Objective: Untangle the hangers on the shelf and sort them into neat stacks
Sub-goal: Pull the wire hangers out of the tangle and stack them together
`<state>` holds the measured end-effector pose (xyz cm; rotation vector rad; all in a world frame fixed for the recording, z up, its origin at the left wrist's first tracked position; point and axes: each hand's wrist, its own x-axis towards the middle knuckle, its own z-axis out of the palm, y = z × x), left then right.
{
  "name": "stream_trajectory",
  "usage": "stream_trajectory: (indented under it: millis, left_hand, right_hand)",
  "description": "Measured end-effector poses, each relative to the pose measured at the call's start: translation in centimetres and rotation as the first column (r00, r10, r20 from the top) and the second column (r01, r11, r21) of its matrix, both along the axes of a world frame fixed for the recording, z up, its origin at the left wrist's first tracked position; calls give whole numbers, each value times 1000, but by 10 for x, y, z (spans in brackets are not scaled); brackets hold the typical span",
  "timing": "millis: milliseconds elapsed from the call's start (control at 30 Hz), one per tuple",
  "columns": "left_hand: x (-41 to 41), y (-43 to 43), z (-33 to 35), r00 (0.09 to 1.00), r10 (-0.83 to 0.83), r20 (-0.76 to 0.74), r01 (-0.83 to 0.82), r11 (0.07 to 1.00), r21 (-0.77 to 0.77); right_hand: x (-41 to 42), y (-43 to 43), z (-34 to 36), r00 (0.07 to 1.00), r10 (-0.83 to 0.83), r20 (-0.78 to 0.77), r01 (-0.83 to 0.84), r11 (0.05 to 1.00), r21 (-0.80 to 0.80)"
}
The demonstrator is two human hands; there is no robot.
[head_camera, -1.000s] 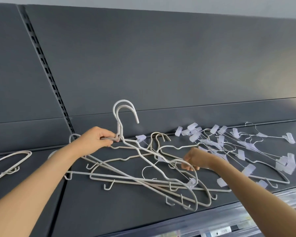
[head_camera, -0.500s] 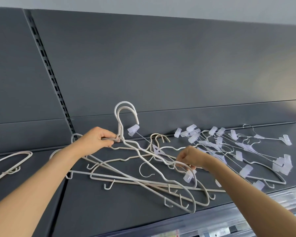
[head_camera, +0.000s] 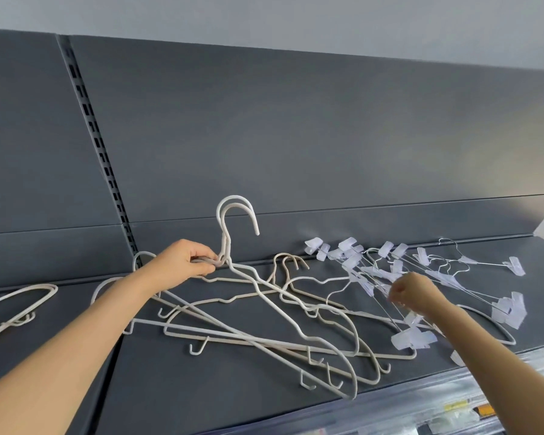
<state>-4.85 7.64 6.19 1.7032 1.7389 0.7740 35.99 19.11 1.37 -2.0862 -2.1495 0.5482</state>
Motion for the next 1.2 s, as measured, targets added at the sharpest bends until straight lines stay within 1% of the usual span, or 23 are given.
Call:
stream_trajectory:
  millis: [67, 133, 167, 233, 267, 300, 333, 367, 400, 433, 467, 533, 600, 667, 733, 800, 900, 1033, 1100, 1200]
  left_hand:
    - [2, 1, 1, 1000, 14, 13, -14, 1000, 12]
    - [5, 1, 1, 999, 13, 29, -14, 1000, 12]
    - [7, 1, 2, 999, 13, 37, -14, 1000, 10]
    - [10, 0, 2, 999, 12, 51, -12, 1000, 14]
    - [11, 0, 4, 998, 13, 54, -14, 1000, 19]
    - [12, -1, 5, 998, 16, 53, -17, 1000, 26]
    - [13, -2, 7, 999, 17, 49, -19, 999, 34]
    - [14, -3, 9, 999, 21, 42, -22, 999, 41]
    - [14, -4, 12, 999, 26, 40, -28, 998, 49]
    - [15, -4, 14, 999, 36, 40, -38, 998, 54]
    - [15, -5, 17, 998, 45, 43, -48, 997, 61]
    - [15, -6, 23, 997, 70, 38, -73, 994, 84]
    - [15, -8, 29, 993, 113, 31, -116, 985, 128]
    - [16, -11, 36, 985, 168, 24, -170, 968, 186]
    - [14, -17, 40, 976, 217, -11, -209, 951, 226]
    - [5, -26, 41, 960, 263, -94, -236, 945, 227]
    - [-15, -52, 38, 909, 353, -223, -317, 931, 182]
    - [-34, -90, 33, 848, 417, -327, -386, 909, 158]
    - [-45, -108, 30, 842, 451, -295, -423, 893, 158]
    - [-65, -137, 27, 872, 476, -114, -466, 879, 102]
  right_hand:
    - [-4, -5, 5, 999, -14, 45, 11, 998, 68]
    - [-26, -22, 19, 999, 7, -42, 0, 988, 153]
    - [-42, -35, 27, 991, 58, -121, -34, 982, 188]
    - [-78, -65, 39, 938, 235, -256, -183, 960, 211]
    - [-96, -80, 42, 901, 316, -298, -269, 945, 188]
    - [-111, -92, 44, 879, 365, -308, -339, 931, 136]
    - [-122, -98, 42, 877, 395, -274, -388, 918, 84]
    - [-130, -100, 39, 881, 425, -206, -422, 904, 60]
    - [-135, -100, 37, 882, 450, -137, -446, 893, 63]
    - [-138, -99, 36, 885, 456, -99, -449, 890, 85]
    - [-140, -98, 37, 886, 452, -104, -441, 891, 113]
    - [-141, -98, 41, 879, 445, -173, -416, 892, 179]
    - [-141, -97, 47, 855, 469, -220, -408, 871, 274]
    - [-142, -97, 53, 839, 493, -228, -400, 845, 355]
    - [-143, -94, 55, 838, 498, -223, -390, 833, 393]
    - [-143, -91, 58, 834, 499, -235, -385, 831, 401]
    - [-142, -84, 64, 806, 530, -264, -422, 827, 373]
    - [-156, -76, 70, 750, 597, -285, -511, 796, 324]
    - [-172, -76, 70, 723, 635, -273, -561, 770, 304]
    - [-202, -80, 68, 695, 683, -225, -624, 728, 284]
